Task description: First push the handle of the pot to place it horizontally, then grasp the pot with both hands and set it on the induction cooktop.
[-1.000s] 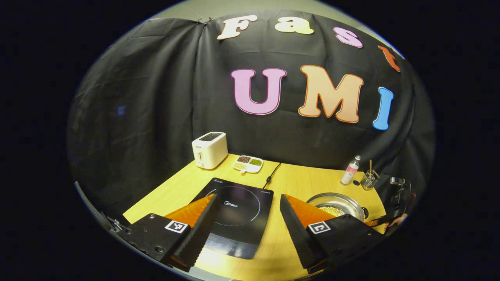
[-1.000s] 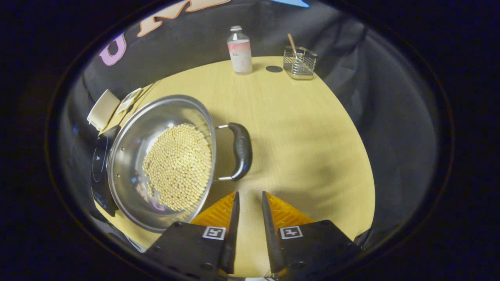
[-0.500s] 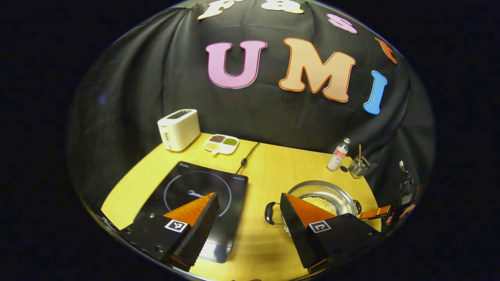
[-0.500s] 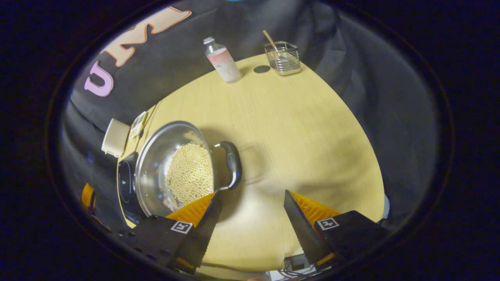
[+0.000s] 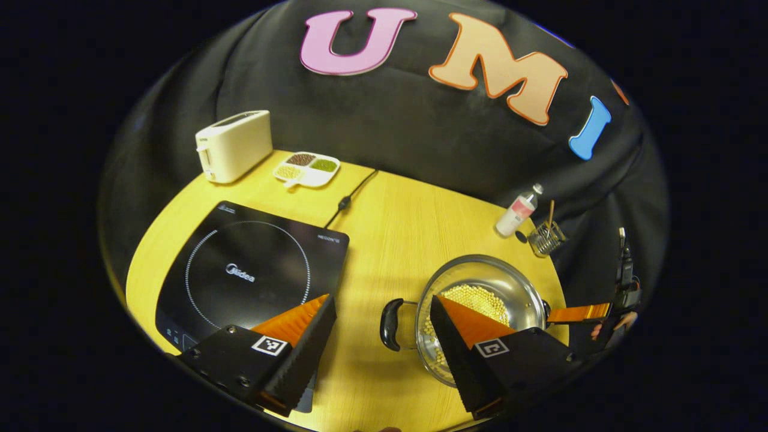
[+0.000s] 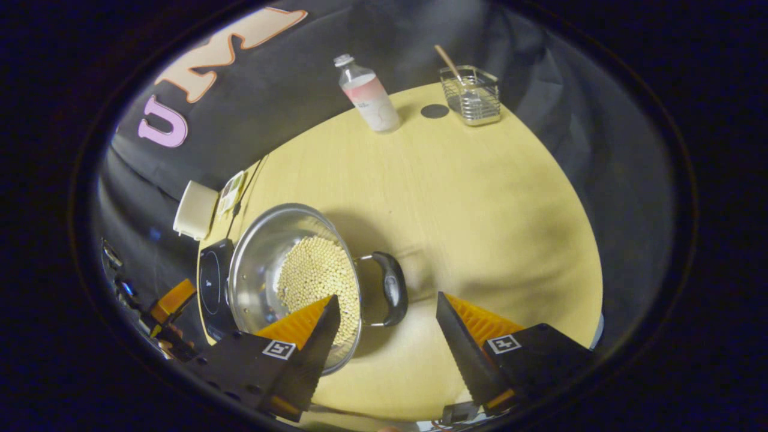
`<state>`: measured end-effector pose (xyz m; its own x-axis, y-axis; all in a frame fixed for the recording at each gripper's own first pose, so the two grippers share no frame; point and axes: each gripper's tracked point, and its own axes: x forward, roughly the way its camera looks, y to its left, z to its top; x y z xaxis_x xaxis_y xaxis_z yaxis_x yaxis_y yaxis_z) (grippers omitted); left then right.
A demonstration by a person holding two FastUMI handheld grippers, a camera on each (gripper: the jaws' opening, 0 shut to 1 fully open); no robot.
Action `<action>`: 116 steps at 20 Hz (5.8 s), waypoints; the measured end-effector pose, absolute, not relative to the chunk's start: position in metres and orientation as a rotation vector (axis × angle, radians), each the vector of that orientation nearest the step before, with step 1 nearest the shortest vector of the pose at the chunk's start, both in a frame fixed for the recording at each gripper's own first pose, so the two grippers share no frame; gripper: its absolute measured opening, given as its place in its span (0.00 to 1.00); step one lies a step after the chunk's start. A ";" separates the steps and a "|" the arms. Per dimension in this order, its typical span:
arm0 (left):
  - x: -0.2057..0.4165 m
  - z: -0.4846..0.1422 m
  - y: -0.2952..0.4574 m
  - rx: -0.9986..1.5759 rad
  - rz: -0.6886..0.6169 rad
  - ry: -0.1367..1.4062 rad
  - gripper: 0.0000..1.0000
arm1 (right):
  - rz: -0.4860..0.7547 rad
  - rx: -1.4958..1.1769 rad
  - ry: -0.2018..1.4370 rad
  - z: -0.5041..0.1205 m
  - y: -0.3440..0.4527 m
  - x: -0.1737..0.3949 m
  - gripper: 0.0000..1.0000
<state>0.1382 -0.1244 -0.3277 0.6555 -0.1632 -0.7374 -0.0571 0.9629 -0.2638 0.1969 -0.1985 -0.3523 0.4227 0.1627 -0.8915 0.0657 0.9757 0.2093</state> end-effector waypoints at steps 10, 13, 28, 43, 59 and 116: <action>0.136 -0.391 -0.155 -0.305 -0.195 1.107 0.97 | 0.128 0.229 1.248 -0.393 -0.181 0.209 0.99; 0.131 -0.409 -0.162 -0.295 -0.220 1.194 0.96 | 0.142 0.229 1.273 -0.403 -0.179 0.211 0.99; 0.133 -0.427 -0.163 -0.273 -0.164 1.252 0.58 | 0.113 0.161 1.304 -0.420 -0.179 0.212 0.60; 0.095 -0.382 -0.140 -0.326 -0.123 1.179 0.56 | 0.166 0.100 1.201 -0.374 -0.156 0.183 0.55; 0.062 -0.329 0.012 -0.272 -0.179 1.118 0.57 | 0.153 0.194 1.123 -0.344 -0.004 0.102 0.61; 0.137 -0.355 0.202 -0.092 -0.048 0.952 0.67 | 0.150 0.314 0.994 -0.400 0.204 0.189 0.55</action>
